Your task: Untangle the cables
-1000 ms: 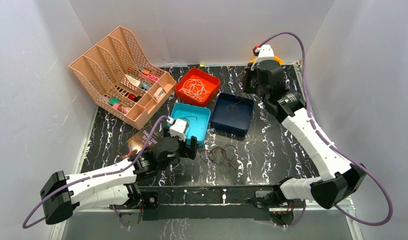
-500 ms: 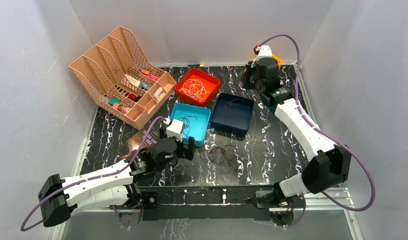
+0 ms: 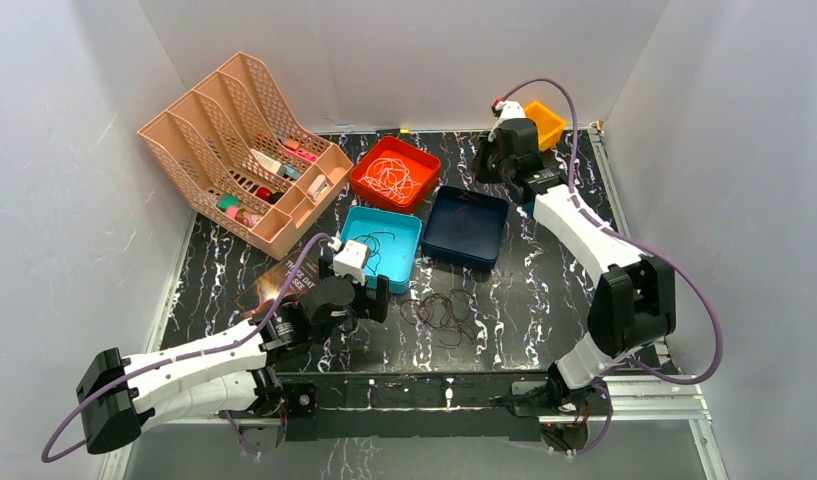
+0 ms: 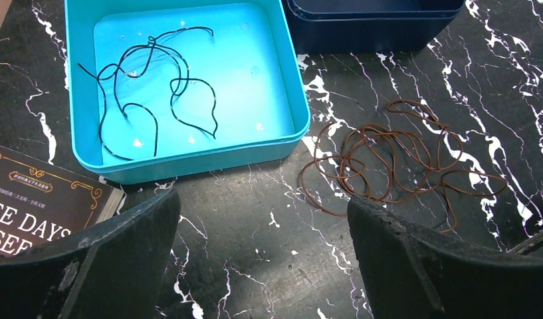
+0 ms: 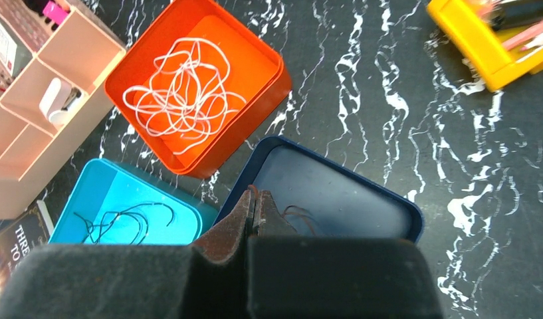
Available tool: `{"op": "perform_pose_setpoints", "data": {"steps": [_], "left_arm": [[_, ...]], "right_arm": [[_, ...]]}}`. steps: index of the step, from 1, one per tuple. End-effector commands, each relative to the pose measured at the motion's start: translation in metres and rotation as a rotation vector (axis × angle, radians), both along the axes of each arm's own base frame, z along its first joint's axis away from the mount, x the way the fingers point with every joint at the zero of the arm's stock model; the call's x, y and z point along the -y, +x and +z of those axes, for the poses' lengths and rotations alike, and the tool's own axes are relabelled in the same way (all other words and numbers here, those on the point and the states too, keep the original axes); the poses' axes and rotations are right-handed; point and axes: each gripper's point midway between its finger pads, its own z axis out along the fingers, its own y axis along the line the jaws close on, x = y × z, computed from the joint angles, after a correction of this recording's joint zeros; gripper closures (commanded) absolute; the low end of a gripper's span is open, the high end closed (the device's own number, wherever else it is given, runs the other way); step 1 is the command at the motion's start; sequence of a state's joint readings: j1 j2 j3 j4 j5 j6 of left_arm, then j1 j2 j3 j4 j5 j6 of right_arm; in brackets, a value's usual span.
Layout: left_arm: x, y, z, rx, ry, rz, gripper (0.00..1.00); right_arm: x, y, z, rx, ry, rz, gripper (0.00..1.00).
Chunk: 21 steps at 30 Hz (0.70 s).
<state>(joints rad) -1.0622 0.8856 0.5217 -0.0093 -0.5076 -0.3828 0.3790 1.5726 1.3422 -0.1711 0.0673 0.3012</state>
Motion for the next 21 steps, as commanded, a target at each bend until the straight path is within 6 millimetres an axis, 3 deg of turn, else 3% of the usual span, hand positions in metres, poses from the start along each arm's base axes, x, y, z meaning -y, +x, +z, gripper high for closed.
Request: {"op": "perform_pose_setpoints", "data": {"steps": [1, 13, 16, 21], "left_arm": [[0.003, 0.001, 0.017, 0.020, -0.044, -0.008, 0.04], [0.006, 0.000, 0.014, 0.009, -0.037, -0.023, 0.03], [0.006, 0.000, 0.014, 0.007, -0.040, -0.020, 0.03], [0.006, 0.000, 0.013, 0.006, -0.043, -0.015, 0.02]], "right_arm": [[-0.017, 0.003, 0.008, 0.005, 0.060, 0.073, 1.00], [-0.007, 0.008, -0.069, -0.146, -0.021, 0.012, 0.96], [-0.003, 0.006, -0.083, -0.191, -0.045, -0.005, 0.87], [0.003, 0.004, -0.083, -0.191, -0.057, -0.028, 0.71]]}}
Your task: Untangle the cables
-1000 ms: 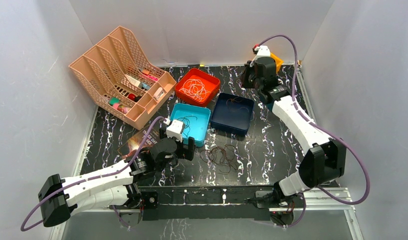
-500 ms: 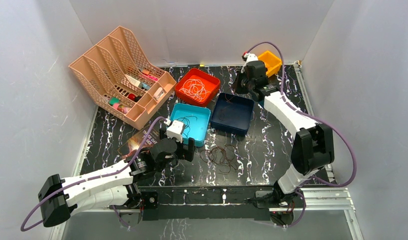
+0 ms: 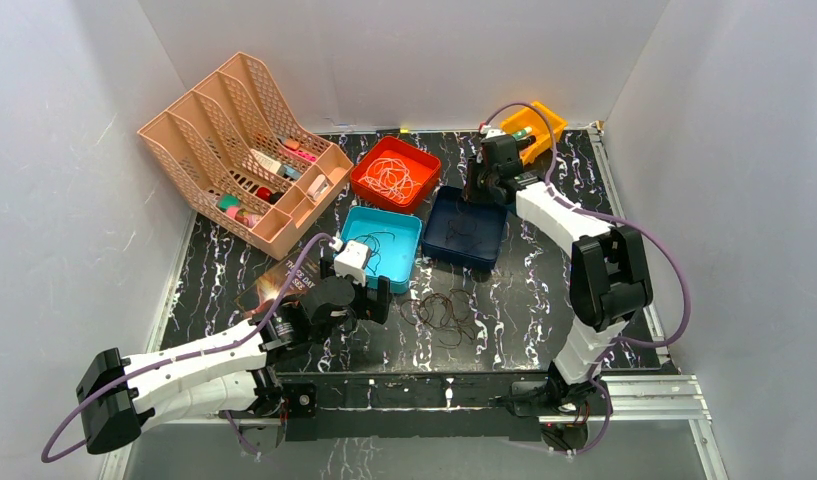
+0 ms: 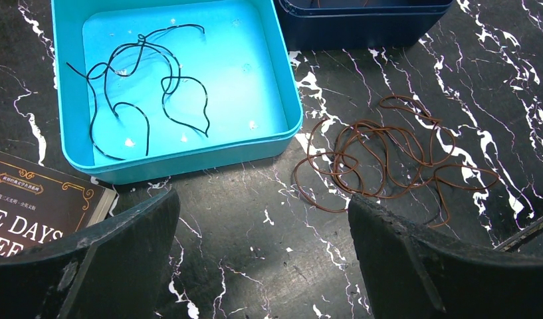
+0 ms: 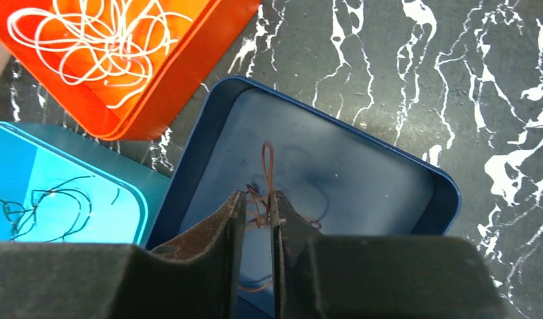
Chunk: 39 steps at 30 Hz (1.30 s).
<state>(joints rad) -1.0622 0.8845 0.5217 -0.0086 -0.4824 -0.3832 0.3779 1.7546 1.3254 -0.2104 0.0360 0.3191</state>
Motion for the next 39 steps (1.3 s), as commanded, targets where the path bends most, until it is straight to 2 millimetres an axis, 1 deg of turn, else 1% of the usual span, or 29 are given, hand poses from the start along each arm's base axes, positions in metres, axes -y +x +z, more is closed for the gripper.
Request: {"op": "perform_pose_setpoints", "data": {"steps": [1, 5, 7, 11, 15, 18, 20, 24, 27, 29, 33, 35, 37, 39], "left_arm": [[0.003, 0.003, 0.014, 0.016, -0.036, 0.008, 0.02], [0.005, 0.005, 0.013, 0.005, -0.032, 0.021, 0.02], [0.005, 0.007, 0.012, -0.003, -0.020, 0.033, 0.02], [0.009, 0.007, 0.010, -0.022, -0.001, 0.028, 0.02], [0.021, 0.007, 0.011, -0.028, 0.006, -0.021, 0.02], [0.032, 0.007, 0.012, -0.030, 0.021, -0.070, 0.03], [0.041, 0.007, 0.014, -0.031, 0.027, -0.105, 0.04], [0.061, 0.008, 0.014, -0.047, 0.048, -0.169, 0.07], [0.073, 0.007, 0.006, -0.079, 0.072, -0.213, 0.09], [0.081, 0.004, 0.001, -0.101, 0.086, -0.252, 0.13], [0.090, -0.001, -0.005, -0.143, 0.119, -0.306, 0.18], [0.095, -0.003, -0.009, -0.167, 0.132, -0.326, 0.21], [0.102, -0.005, -0.014, -0.198, 0.133, -0.349, 0.25], [0.113, -0.006, -0.024, -0.250, 0.121, -0.343, 0.31]], "right_arm": [[0.011, 0.004, 0.018, 0.052, -0.009, -0.050, 0.69], [0.023, 0.000, 0.032, 0.090, -0.032, -0.085, 0.58], [0.028, -0.004, 0.043, 0.119, -0.035, -0.104, 0.53], [0.035, -0.016, 0.062, 0.157, -0.019, -0.113, 0.49], [0.028, -0.041, 0.082, 0.179, 0.056, -0.053, 0.49], [0.015, -0.070, 0.089, 0.169, 0.133, 0.053, 0.49], [0.009, -0.091, 0.090, 0.143, 0.166, 0.112, 0.49], [0.014, -0.128, 0.077, 0.073, 0.170, 0.156, 0.49], [0.020, -0.153, 0.067, 0.028, 0.168, 0.173, 0.49], [0.023, -0.169, 0.062, 0.003, 0.179, 0.184, 0.49], [0.023, -0.193, 0.051, -0.051, 0.216, 0.199, 0.50], [0.022, -0.203, 0.041, -0.084, 0.234, 0.199, 0.50], [0.025, -0.210, 0.029, -0.107, 0.245, 0.176, 0.50], [0.031, -0.215, 0.014, -0.126, 0.244, 0.132, 0.50]]}}
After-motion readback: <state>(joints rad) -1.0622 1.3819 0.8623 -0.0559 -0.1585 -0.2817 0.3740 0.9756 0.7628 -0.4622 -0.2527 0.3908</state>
